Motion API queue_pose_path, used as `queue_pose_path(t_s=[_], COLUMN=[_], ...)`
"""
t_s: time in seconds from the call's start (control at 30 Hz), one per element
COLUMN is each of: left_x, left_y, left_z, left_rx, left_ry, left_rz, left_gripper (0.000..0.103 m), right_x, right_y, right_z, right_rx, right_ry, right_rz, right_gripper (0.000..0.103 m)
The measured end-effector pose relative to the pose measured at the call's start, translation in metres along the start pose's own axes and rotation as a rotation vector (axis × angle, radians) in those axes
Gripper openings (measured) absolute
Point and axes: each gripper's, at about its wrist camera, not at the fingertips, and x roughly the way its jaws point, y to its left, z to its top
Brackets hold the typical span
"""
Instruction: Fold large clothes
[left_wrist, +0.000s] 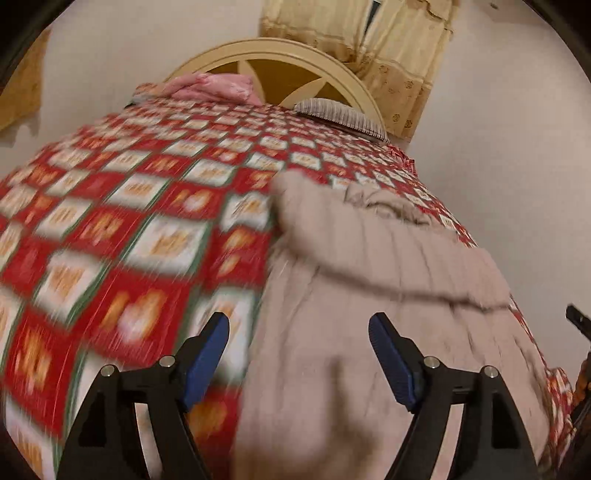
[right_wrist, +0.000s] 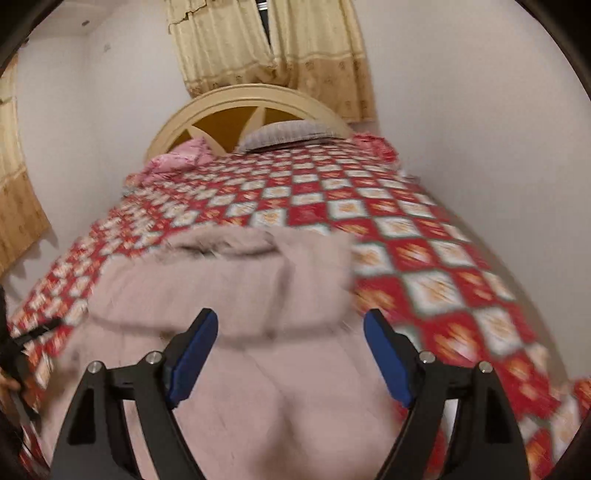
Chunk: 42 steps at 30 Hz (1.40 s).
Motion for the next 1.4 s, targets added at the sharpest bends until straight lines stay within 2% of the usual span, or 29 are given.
queue_pose_path(t_s=[0.07, 0.17, 0.27, 0.33, 0.47, 0.63, 0.7, 0.8, 0.87, 1.0, 1.03, 1.1, 1.13, 1.17, 1.2, 1.23, 1.27, 1.33, 1.4], left_x=[-0.016, -0.032, -0.038, -0.042, -0.053, -0.067, -0.069, -0.072, -0.076, -0.077, -0.077, -0.079, -0.079, -0.078, -0.077, -0.076, -0.078, -0.083, -0.09], left_y=[0.014, 0.025, 0.026, 0.023, 0.016, 0.012, 0.008, 0.008, 0.007, 0.003, 0.0, -0.002, -0.003, -0.002, 0.001, 0.002, 0.001, -0.005, -0.01], left_z=[-0.025, -0.051, -0.068, -0.077, -0.094, -0.117, -0.126, -0.136, -0.143, -0.15, -0.15, -0.15, -0.149, -0.148, -0.147, -0.146, -0.147, -0.147, -0.144], left_rx=[-0.039, -0.096, -0.135, -0.121, -0.1, -0.074, -0.039, -0.014, -0.017, 0.012, 0.02, 0.026, 0.024, 0.014, -0.012, -0.025, -0.024, 0.01, 0.027], left_ry=[0.002, 0.007, 0.043, 0.067, 0.084, 0.09, 0.096, 0.084, 0.082, 0.081, 0.082, 0.078, 0.081, 0.087, 0.1, 0.102, 0.102, 0.086, 0.065], left_rz=[0.002, -0.031, -0.088, -0.076, -0.042, -0.054, -0.034, -0.019, -0.049, -0.065, -0.077, -0.096, -0.102, -0.121, -0.16, -0.171, -0.176, -0.172, -0.186], left_gripper=[0.079, 0.079, 0.079, 0.079, 0.079, 0.079, 0.079, 0.079, 0.079, 0.079, 0.076, 0.061, 0.046, 0.026, 0.021, 0.019, 0.017, 0.014, 0.012], right_x=[-0.032, -0.055, -0.058, -0.058, -0.054, -0.042, -0.04, -0.042, -0.043, -0.04, -0.039, -0.038, -0.038, -0.038, -0.038, -0.038, -0.038, -0.041, -0.045], right_y=[-0.018, -0.04, -0.051, -0.052, -0.051, -0.038, -0.033, -0.024, -0.021, -0.024, -0.024, -0.024, -0.023, -0.023, -0.023, -0.023, -0.024, -0.025, -0.025], right_z=[-0.026, -0.057, -0.084, -0.101, -0.127, -0.156, -0.164, -0.167, -0.169, -0.172, -0.173, -0.174, -0.174, -0.174, -0.174, -0.173, -0.172, -0.168, -0.163], right_rx=[0.006, 0.056, 0.092, 0.1, 0.155, 0.127, 0.118, 0.07, 0.057, 0.098, 0.108, 0.111, 0.109, 0.106, 0.107, 0.111, 0.111, 0.123, 0.136], right_ry=[0.019, 0.066, 0.152, 0.204, 0.244, 0.295, 0.311, 0.336, 0.35, 0.356, 0.353, 0.347, 0.345, 0.345, 0.346, 0.349, 0.352, 0.356, 0.355], right_rz=[-0.043, -0.06, -0.062, -0.049, 0.025, 0.073, 0.083, 0.071, 0.075, 0.081, 0.082, 0.079, 0.077, 0.075, 0.074, 0.068, 0.062, 0.084, 0.093], right_gripper=[0.084, 0.084, 0.084, 0.084, 0.084, 0.079, 0.078, 0.064, 0.05, 0.049, 0.049, 0.05, 0.05, 0.05, 0.049, 0.044, 0.033, 0.019, 0.016])
